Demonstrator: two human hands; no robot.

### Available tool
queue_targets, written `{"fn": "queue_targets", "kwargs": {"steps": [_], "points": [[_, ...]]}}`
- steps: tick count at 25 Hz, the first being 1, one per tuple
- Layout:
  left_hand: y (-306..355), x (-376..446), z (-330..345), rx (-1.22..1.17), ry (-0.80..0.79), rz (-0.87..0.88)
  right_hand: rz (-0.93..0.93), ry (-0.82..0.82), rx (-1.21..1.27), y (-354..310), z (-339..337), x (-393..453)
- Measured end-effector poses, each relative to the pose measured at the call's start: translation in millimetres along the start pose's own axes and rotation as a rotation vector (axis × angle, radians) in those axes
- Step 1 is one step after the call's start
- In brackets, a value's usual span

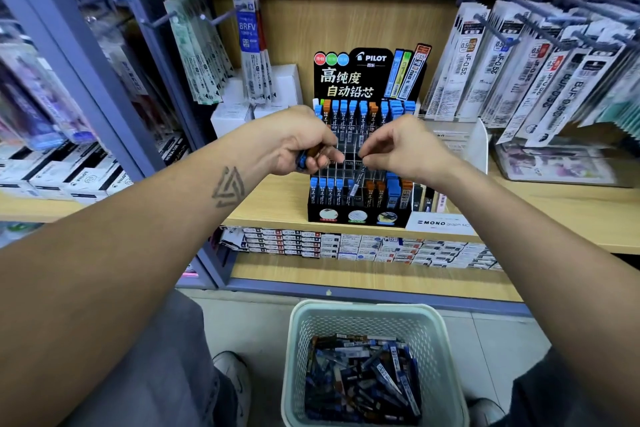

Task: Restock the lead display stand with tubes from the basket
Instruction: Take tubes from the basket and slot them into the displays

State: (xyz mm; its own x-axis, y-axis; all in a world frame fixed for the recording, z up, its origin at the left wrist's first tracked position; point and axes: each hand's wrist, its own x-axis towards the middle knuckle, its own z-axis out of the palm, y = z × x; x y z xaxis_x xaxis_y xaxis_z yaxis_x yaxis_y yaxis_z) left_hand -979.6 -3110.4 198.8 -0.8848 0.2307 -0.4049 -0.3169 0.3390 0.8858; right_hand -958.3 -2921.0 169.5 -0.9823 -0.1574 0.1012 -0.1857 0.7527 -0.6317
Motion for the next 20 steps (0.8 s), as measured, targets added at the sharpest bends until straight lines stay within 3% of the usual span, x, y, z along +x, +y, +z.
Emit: {"fn": "queue_targets", "kwargs": {"steps": [8, 20], "points": [[1.6, 0.8, 3.5, -0.017, -0.007, 0.005, -0.063, -0.001, -0.179, -6.1, 19.4, 1.0], [1.1, -0.6, 3.7, -0.031, 0.003, 0.015, -0.064, -0.069, -0.243, -10.1, 23.5, -2.5]]}}
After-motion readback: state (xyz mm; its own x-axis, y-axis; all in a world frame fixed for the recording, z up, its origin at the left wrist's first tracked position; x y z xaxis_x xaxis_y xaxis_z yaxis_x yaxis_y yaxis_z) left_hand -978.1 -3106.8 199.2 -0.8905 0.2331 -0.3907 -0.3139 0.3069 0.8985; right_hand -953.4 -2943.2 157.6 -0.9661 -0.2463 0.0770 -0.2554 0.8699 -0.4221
